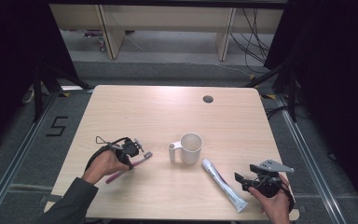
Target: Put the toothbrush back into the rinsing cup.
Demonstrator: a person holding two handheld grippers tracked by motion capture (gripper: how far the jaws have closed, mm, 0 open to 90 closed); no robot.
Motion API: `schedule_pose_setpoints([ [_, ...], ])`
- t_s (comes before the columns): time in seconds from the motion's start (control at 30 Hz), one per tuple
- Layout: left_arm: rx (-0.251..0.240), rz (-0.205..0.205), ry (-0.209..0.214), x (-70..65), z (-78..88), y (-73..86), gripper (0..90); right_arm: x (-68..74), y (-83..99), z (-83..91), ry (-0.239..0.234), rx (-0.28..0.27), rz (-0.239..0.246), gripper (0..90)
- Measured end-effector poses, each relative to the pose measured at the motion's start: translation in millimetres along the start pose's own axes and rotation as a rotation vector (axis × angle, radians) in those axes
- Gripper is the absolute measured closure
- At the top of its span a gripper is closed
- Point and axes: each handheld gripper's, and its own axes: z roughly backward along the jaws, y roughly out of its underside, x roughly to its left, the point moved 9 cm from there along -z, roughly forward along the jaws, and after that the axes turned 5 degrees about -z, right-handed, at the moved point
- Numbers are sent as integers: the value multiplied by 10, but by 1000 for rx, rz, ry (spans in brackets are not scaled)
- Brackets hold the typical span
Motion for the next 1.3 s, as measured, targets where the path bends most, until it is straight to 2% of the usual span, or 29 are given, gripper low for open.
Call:
schedule_pose_setpoints([
  [0.03,-7,0,-4,-1,3,-5,825,27,12,3,-5,8,-33,256],
  [0.07,-20,2,-12,4,17,-15,826,38,16,9,-10,13,-44,256],
  [0.13,-44,-4,-18,11,60,-24,826,33,10,9,-8,7,-38,257],
  [0.17,-69,4,-17,11,88,-38,826,33,11,12,-5,10,-43,257],
  [0.2,-99,11,-20,22,131,-50,826,-4,-9,7,8,-8,-9,257],
  [0.27,-158,10,-34,57,220,-79,826,-19,-16,12,13,-15,-3,257],
  [0.3,-176,7,-40,68,254,-85,826,-10,-13,21,3,-8,-12,257],
  [0.33,-208,10,-49,85,306,-97,826,-3,-20,14,0,-18,-24,258],
  [0.4,-279,28,-65,112,372,-135,826,20,-7,34,1,-5,-64,257],
  [0.43,-332,53,-76,132,418,-167,826,15,-9,33,2,-8,-60,257],
  [0.47,-360,61,-77,152,454,-175,826,7,-16,29,5,-14,-51,257],
  [0.5,-372,70,-70,152,467,-176,826,9,-16,29,4,-14,-51,257],
  [0.53,-395,57,-77,163,493,-183,826,9,-21,26,6,-21,-50,257],
  [0.6,-430,75,-71,155,509,-192,826,10,-16,29,3,-15,-52,258],
  [0.67,-466,77,-84,149,526,-209,826,0,-19,28,5,-20,-49,257],
  [0.7,-506,105,-86,133,537,-237,826,4,-17,33,4,-17,-55,257],
  [0.73,-534,110,-92,131,549,-254,826,-25,-31,31,14,-30,-27,257],
  [0.77,-568,104,-96,125,583,-270,826,-3,-24,32,8,-26,-49,257],
  [0.8,-598,108,-82,111,608,-282,826,17,-30,19,-5,-37,-61,257],
  [0.9,-713,140,-91,80,679,-348,826,8,-26,28,0,-28,-52,257],
  [0.97,-783,160,-74,50,718,-383,826,10,-31,20,-2,-37,-56,258],
  [1.0,-808,171,-60,27,728,-396,826,1,-21,36,9,-23,-55,257],
  [1.03,-840,190,-65,7,736,-422,826,-51,-33,45,28,-26,-5,257],
  [1.07,-878,193,-54,-17,741,-450,826,-52,-33,44,29,-26,-6,257],
  [1.13,-924,215,-51,-50,754,-479,825,-53,-32,44,30,-25,-5,257],
  [1.17,-946,224,-37,-67,755,-497,826,-16,-20,36,22,-21,-45,257],
  [1.23,-990,246,-31,-90,770,-526,826,-11,-18,34,15,-18,-47,257],
  [1.27,-1003,248,-27,-100,774,-539,825,-44,-34,32,20,-30,-9,257],
  [1.3,-1031,251,-31,-111,794,-554,825,-44,-34,32,20,-30,-10,257],
])
